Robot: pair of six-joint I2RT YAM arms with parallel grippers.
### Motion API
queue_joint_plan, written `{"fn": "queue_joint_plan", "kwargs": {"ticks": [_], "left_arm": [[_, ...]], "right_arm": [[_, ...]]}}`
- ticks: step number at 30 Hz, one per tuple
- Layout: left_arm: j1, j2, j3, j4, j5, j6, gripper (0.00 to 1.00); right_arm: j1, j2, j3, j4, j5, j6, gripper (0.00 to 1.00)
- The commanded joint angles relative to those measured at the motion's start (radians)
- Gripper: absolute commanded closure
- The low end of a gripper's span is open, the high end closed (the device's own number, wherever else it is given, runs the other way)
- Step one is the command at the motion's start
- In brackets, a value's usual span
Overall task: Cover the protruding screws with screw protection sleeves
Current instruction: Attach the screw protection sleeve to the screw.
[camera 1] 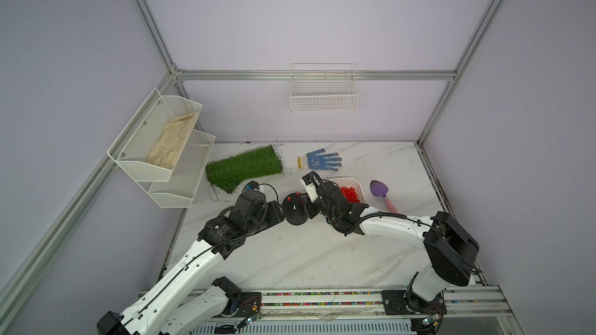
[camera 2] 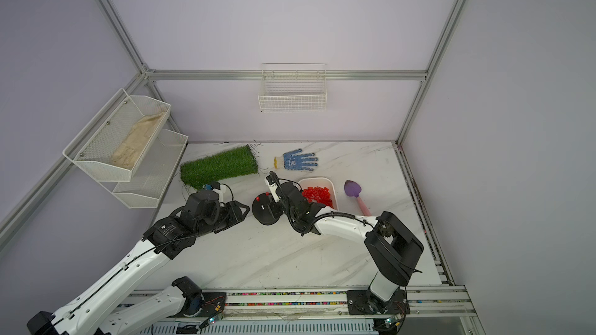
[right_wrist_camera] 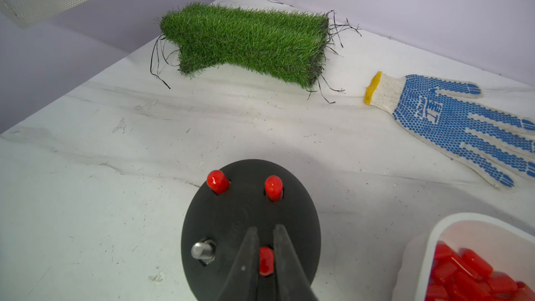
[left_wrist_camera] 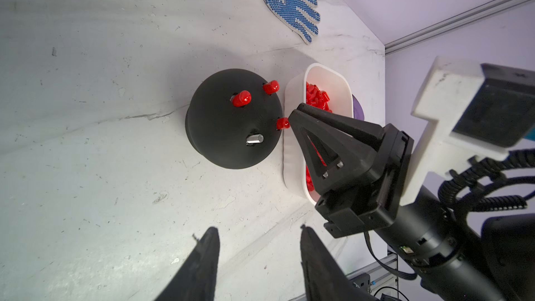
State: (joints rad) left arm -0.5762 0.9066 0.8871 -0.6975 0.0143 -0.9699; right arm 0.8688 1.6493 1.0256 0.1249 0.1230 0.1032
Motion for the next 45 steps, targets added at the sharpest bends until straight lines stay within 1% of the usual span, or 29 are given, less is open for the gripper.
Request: {"fn": "queue_joint_plan", "kwargs": {"ticks": [1, 23, 29, 35, 39, 45], "left_arm": [[0.004, -0.012, -0.022, 0.029, -0.002, -0.010, 0.53], [0.007, -0.031, -0.038, 0.030, -0.005, -0.013, 0.53], [0.010, -0.035, -0.044, 0.031, -0.004, -0.016, 0.53], [0.010, -0.028, -0.043, 0.033, 0.001, -0.016, 0.53], [0.011, -0.027, -0.049, 0.041, 0.009, -0.023, 0.53], [0.010, -0.016, -0.044, 0.041, 0.020, -0.017, 0.52]], "right_arm": [[0.004, -0.005, 0.003, -0.004, -0.005, -0.007, 0.88], [0.004, 0.027, -0.042, 0.019, -0.014, 0.026, 0.89], [0.005, 0.014, -0.042, 0.013, -0.006, 0.030, 0.89], [0.004, -0.023, 0.010, -0.017, -0.008, 0.014, 0.84], [0.005, -0.059, 0.027, -0.020, 0.005, 0.004, 0.75], [0.003, -0.124, 0.028, -0.059, 0.023, 0.025, 0.73]]}}
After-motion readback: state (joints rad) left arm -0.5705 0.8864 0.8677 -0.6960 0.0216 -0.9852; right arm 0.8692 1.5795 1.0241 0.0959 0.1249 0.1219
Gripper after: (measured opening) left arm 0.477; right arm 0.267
